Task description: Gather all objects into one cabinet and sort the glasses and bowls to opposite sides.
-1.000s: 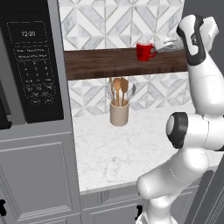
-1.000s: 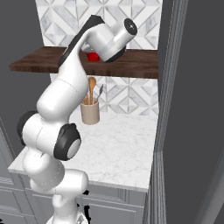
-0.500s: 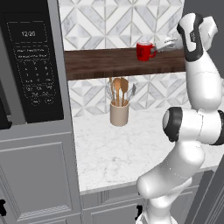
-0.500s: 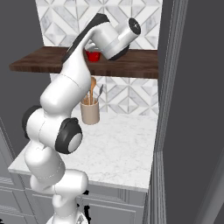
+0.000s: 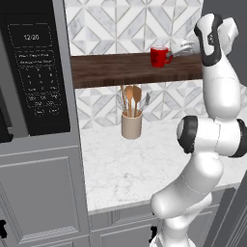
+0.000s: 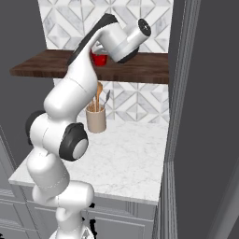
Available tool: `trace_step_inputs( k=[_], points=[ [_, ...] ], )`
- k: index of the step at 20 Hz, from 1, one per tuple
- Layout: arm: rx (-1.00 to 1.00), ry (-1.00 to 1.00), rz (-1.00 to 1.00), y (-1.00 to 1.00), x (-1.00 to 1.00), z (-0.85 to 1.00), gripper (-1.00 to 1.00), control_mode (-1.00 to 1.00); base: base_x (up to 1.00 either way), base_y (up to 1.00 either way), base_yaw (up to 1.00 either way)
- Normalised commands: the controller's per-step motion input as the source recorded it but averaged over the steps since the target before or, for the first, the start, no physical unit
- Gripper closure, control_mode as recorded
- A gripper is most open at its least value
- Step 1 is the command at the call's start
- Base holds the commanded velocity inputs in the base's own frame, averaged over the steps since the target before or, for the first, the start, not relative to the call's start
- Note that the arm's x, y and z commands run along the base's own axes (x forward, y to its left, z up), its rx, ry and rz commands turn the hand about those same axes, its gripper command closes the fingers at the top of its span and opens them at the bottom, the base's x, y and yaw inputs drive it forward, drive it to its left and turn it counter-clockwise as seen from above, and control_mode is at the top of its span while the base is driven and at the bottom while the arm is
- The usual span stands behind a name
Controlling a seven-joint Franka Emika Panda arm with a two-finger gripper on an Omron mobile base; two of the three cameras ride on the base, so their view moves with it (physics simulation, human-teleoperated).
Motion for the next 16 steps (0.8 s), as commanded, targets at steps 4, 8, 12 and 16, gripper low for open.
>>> trace_step_inputs(
  k=[4, 8, 12, 16],
  points=[
    [0.00, 0.00, 0.00, 0.00, 0.00, 0.00, -1.00, -1.00, 0.00, 0.00, 0.00],
    [0.00, 0.00, 0.00, 0.00, 0.00, 0.00, -1.00, -1.00, 0.00, 0.00, 0.00],
    [0.00, 0.00, 0.00, 0.00, 0.00, 0.00, 1.00, -1.00, 0.00, 0.00, 0.00],
    [0.00, 0.00, 0.00, 0.00, 0.00, 0.00, 1.00, -1.00, 0.00, 0.00, 0.00]
  ],
)
